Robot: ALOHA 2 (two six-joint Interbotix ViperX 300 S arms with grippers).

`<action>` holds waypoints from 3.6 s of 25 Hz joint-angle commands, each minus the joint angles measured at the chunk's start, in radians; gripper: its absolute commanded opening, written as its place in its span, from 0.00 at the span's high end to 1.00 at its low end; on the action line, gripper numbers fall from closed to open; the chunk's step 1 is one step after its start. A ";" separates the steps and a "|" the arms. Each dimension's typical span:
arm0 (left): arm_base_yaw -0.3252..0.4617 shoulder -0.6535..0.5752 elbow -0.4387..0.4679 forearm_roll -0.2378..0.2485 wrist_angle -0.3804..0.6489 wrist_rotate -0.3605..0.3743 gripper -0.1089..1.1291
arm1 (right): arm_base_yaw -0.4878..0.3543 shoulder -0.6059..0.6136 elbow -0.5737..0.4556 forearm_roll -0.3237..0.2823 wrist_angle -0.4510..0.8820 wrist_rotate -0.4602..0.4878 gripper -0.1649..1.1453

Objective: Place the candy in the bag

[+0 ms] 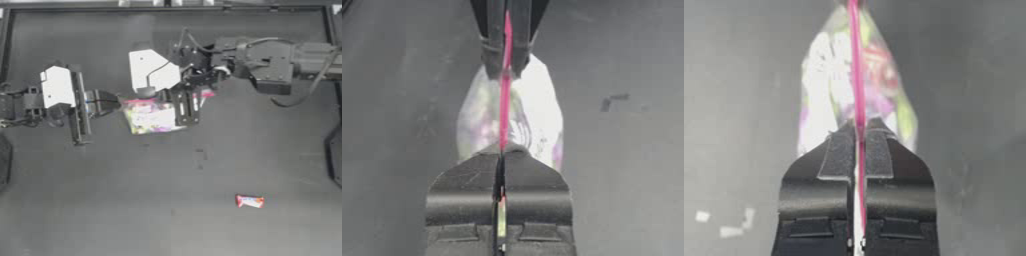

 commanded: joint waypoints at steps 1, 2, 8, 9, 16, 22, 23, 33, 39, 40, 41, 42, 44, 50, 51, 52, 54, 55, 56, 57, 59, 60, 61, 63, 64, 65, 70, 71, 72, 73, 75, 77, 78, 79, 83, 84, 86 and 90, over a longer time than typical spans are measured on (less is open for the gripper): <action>0.002 -0.032 -0.009 0.000 -0.005 -0.003 0.89 | -0.026 -0.060 0.034 -0.015 -0.008 0.017 0.77; 0.002 -0.031 -0.011 0.000 -0.005 -0.003 0.89 | -0.028 -0.066 0.043 -0.020 -0.011 0.021 0.77; 0.002 -0.018 -0.015 0.000 -0.006 -0.003 0.89 | -0.037 -0.106 0.098 -0.040 -0.021 0.052 0.77; 0.002 -0.015 -0.017 0.000 -0.006 -0.003 0.89 | -0.038 -0.115 0.109 -0.041 -0.025 0.055 0.77; 0.002 -0.009 -0.018 0.000 -0.006 -0.003 0.89 | -0.048 -0.158 0.169 -0.043 -0.040 0.075 0.77; 0.002 -0.009 -0.017 0.000 -0.005 -0.003 0.89 | -0.054 -0.192 0.209 -0.043 -0.041 0.092 0.77; 0.002 -0.009 -0.015 0.000 -0.005 -0.003 0.89 | -0.055 -0.199 0.215 -0.043 -0.041 0.095 0.77; 0.002 0.000 -0.015 0.000 -0.005 -0.003 0.89 | -0.063 -0.259 0.288 -0.058 -0.054 0.146 0.77; 0.002 0.011 -0.020 -0.002 -0.006 -0.003 0.89 | -0.064 -0.288 0.318 -0.081 -0.054 0.170 0.77; 0.002 0.011 -0.018 0.000 -0.005 -0.003 0.89 | -0.064 -0.291 0.322 -0.084 -0.054 0.175 0.77; 0.002 0.011 -0.018 -0.002 -0.005 -0.003 0.89 | -0.066 -0.296 0.331 -0.089 -0.054 0.179 0.77; 0.002 0.011 -0.018 0.000 -0.005 -0.003 0.89 | -0.067 -0.299 0.337 -0.092 -0.054 0.186 0.77; 0.002 0.012 -0.018 0.000 -0.006 -0.003 0.89 | -0.069 -0.305 0.350 -0.098 -0.054 0.193 0.77; 0.002 0.014 -0.015 0.000 -0.006 -0.003 0.89 | -0.083 -0.327 0.385 -0.107 -0.054 0.210 0.77; 0.002 0.014 -0.014 0.000 -0.006 -0.003 0.89 | -0.084 -0.331 0.390 -0.106 -0.054 0.210 0.77; 0.002 0.014 -0.014 0.000 -0.006 -0.003 0.89 | -0.084 -0.336 0.393 -0.106 -0.054 0.210 0.77; 0.002 0.014 -0.014 0.000 -0.006 -0.003 0.89 | -0.086 -0.344 0.402 -0.106 -0.054 0.213 0.77; 0.002 0.014 -0.014 0.000 -0.005 -0.003 0.89 | -0.086 -0.348 0.408 -0.106 -0.054 0.215 0.77; 0.002 0.014 -0.014 0.000 -0.006 -0.003 0.89 | -0.089 -0.351 0.414 -0.106 -0.054 0.219 0.77; 0.002 0.014 -0.014 0.000 -0.006 -0.003 0.89 | -0.091 -0.359 0.420 -0.107 -0.054 0.225 0.77; 0.003 0.014 -0.014 0.000 -0.006 -0.003 0.89 | -0.094 -0.370 0.437 -0.107 -0.057 0.233 0.77; 0.002 0.015 -0.015 0.000 -0.006 -0.003 0.89 | -0.094 -0.376 0.445 -0.109 -0.060 0.235 0.77; 0.002 0.017 -0.015 0.000 -0.006 -0.003 0.89 | -0.095 -0.385 0.453 -0.110 -0.064 0.238 0.77; 0.003 0.021 -0.017 0.000 -0.006 -0.003 0.89 | -0.095 -0.397 0.463 -0.112 -0.077 0.244 0.77; 0.002 0.023 -0.018 0.000 -0.006 -0.003 0.89 | -0.095 -0.402 0.466 -0.110 -0.083 0.244 0.77; 0.002 0.028 -0.020 0.000 -0.008 -0.003 0.89 | -0.095 -0.407 0.469 -0.110 -0.087 0.245 0.77; 0.003 0.051 -0.035 0.000 -0.011 -0.002 0.89 | -0.095 -0.417 0.469 -0.095 -0.112 0.245 0.77; 0.003 0.054 -0.040 0.000 -0.011 -0.002 0.89 | -0.095 -0.420 0.465 -0.089 -0.117 0.244 0.77; 0.002 0.055 -0.046 0.000 -0.009 -0.002 0.89 | -0.095 -0.426 0.463 -0.078 -0.123 0.242 0.77; 0.002 0.055 -0.049 0.000 -0.008 0.000 0.89 | -0.092 -0.431 0.460 -0.072 -0.127 0.242 0.77; 0.003 0.052 -0.057 0.002 -0.005 0.000 0.89 | -0.084 -0.446 0.456 -0.064 -0.130 0.242 0.77; 0.002 0.048 -0.064 0.002 -0.003 0.000 0.89 | -0.075 -0.462 0.456 -0.063 -0.130 0.244 0.77; 0.002 0.044 -0.067 0.002 0.002 0.000 0.89 | -0.071 -0.469 0.456 -0.060 -0.130 0.244 0.77; 0.002 0.043 -0.071 0.002 0.009 0.000 0.89 | -0.063 -0.477 0.456 -0.055 -0.130 0.245 0.77; -0.017 0.026 -0.097 0.002 0.044 0.000 0.89 | -0.037 -0.502 0.456 -0.034 -0.146 0.247 0.80; -0.025 0.021 -0.103 0.003 0.055 0.000 0.89 | -0.029 -0.506 0.456 -0.031 -0.150 0.247 0.81; -0.035 0.011 -0.114 0.005 0.078 0.000 0.89 | -0.015 -0.515 0.456 -0.025 -0.158 0.249 0.81; -0.054 -0.009 -0.121 0.005 0.109 0.000 0.89 | 0.011 -0.523 0.456 -0.026 -0.163 0.275 0.81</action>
